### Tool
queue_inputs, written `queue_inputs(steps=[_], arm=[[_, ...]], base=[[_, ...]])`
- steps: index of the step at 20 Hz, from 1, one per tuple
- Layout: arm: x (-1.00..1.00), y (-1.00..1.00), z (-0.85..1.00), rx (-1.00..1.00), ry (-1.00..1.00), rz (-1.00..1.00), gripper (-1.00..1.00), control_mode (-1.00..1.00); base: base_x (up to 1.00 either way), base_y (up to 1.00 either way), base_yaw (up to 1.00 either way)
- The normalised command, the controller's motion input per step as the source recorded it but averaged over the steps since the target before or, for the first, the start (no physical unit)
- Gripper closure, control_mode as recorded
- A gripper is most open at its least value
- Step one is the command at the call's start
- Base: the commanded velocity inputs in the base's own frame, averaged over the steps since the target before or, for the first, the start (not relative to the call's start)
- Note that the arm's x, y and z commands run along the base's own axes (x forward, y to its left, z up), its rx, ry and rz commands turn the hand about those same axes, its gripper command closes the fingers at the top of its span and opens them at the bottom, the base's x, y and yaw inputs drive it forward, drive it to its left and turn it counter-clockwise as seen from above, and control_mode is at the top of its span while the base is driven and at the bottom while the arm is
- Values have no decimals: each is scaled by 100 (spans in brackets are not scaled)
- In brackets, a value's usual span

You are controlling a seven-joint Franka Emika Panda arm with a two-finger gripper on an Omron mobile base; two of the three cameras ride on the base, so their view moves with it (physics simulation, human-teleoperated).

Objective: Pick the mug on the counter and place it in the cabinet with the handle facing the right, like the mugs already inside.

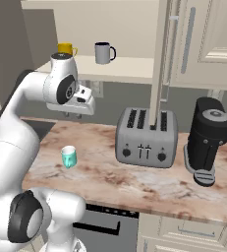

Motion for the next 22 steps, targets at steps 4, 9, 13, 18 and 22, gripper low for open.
queue_inputs(steps=[4,9,13,18,22], arm=[[-23,2,0,0,-2,0,-100,-100],[-50,5,-5,0,-1,0,-100,-100],[-36,8,-14,0,-1,0,-100,-100],[-15,2,-27,-1,-8,0,-100,-100],[-4,0,-31,-3,-9,3,-100,-100]], base=[[0,0,0],[0,0,0],[0,0,0],[0,0,0],[0,0,0]])
